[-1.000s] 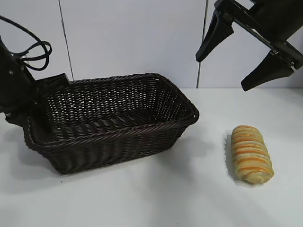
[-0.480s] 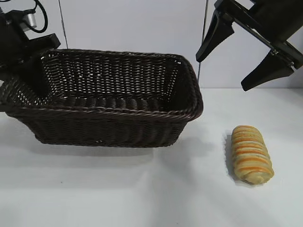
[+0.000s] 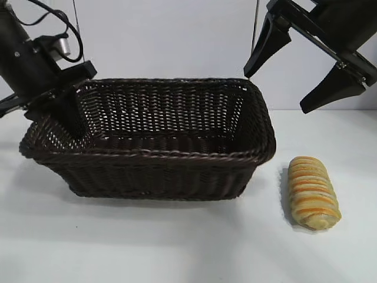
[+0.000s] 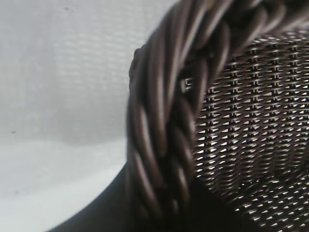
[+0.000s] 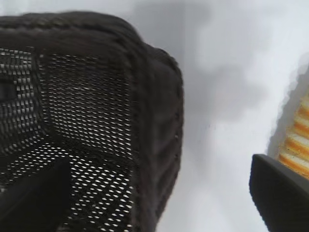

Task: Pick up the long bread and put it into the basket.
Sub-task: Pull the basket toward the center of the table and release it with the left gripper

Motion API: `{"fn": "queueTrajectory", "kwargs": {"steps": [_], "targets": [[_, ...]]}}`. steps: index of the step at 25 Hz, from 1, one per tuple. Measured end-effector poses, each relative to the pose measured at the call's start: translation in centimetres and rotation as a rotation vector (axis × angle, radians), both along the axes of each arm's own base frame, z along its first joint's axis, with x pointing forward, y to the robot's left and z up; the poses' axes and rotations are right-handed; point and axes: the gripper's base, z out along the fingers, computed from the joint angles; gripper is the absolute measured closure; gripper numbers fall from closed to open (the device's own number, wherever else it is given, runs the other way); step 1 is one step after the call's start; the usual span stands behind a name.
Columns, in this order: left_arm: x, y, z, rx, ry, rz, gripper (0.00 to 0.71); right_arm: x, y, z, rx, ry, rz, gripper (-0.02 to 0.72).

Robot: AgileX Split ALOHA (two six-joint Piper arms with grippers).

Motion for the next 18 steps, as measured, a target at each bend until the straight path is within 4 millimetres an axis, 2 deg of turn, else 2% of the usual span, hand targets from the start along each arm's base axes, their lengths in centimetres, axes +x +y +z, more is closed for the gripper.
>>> {"fn": "queueTrajectory", "kwargs": {"steps": [5,11,13,16,18], "targets": [[0.2,0.0,-1.2,0.005,0.029,0.016,0.613,0.0,0.0,0.0,0.001,0.0,0.0,0.009],[0.3,0.0,-1.3,0.004,0.025,0.023,0.601,0.0,0.0,0.0,0.001,0.0,0.0,0.009],[0.3,-0.1,-1.2,-0.005,0.026,0.029,0.52,0.0,0.0,0.0,0.001,0.0,0.0,0.009],[0.3,-0.2,-1.1,-0.02,0.032,0.035,0.256,0.0,0.0,0.0,0.001,0.0,0.0,0.009],[0.2,-0.2,-0.7,-0.021,0.028,0.039,0.121,0.0,0.0,0.0,0.001,0.0,0.0,0.009]]}}
